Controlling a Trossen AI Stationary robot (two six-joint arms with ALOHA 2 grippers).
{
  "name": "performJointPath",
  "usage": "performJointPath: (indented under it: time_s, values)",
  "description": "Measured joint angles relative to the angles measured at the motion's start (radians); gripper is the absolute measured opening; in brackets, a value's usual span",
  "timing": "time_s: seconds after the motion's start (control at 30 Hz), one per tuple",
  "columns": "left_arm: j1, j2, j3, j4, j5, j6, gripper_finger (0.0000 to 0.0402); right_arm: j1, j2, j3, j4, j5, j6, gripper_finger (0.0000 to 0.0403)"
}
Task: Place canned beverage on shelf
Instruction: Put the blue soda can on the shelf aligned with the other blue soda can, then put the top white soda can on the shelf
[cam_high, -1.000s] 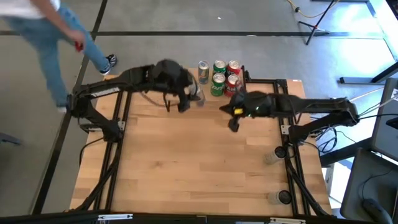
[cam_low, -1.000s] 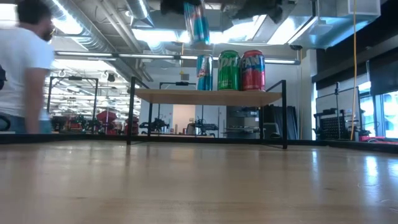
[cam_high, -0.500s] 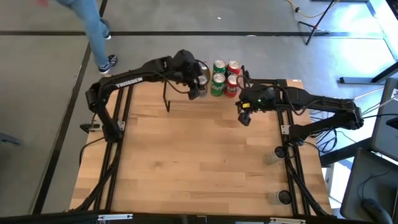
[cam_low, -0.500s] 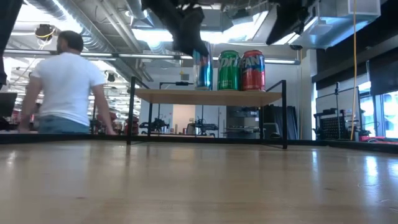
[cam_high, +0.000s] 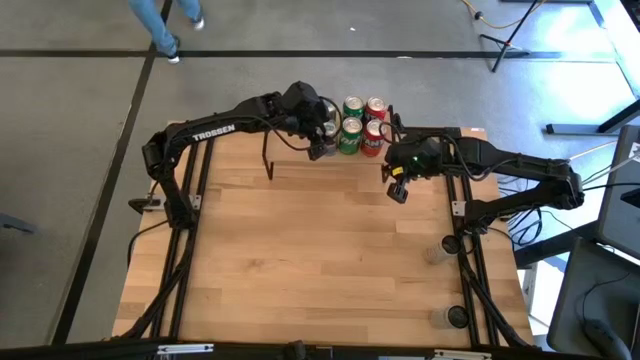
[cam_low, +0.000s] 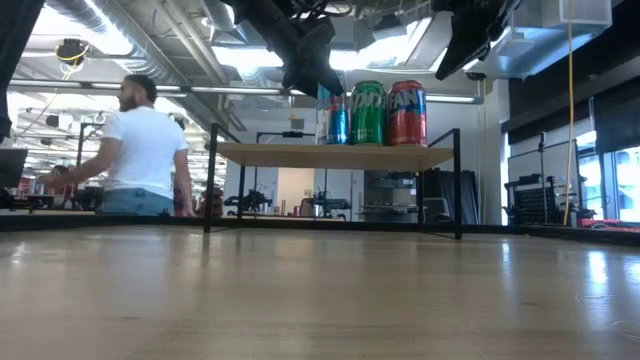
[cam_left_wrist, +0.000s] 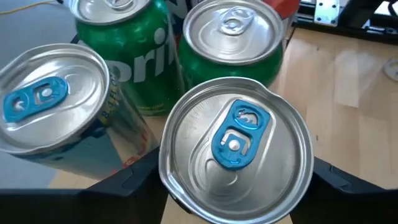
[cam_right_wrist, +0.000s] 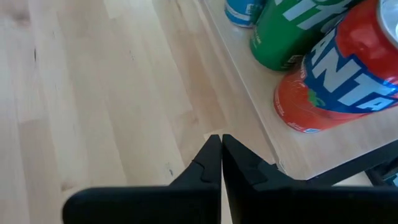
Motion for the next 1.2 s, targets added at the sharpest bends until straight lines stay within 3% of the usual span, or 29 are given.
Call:
performJointPath:
  time_s: [0.43,0.73,0.93,1.2]
  values:
    - [-0.006,-0.005,0.022,-0.016,-0.008,0.051,0.0318,0.000,0.000,0.000,0.000,-0.010,0.004,0.0014]
    - [-0.041,-0.006,0.184,-0.112,-0.089,0.065,0.0324,0.001,0.000,0.036,-0.042,-0.041,0.065,0.0137]
    - [-0.067,-0.012,0.278,-0.241,-0.098,0.087,0.0324,0.005,-0.003,0.167,-0.224,-0.044,0.195,0.0224]
    - [-0.105,-0.060,0.278,-0.333,-0.099,0.078,0.0324,0.228,-0.002,0.201,-0.511,-0.105,0.549,0.0341]
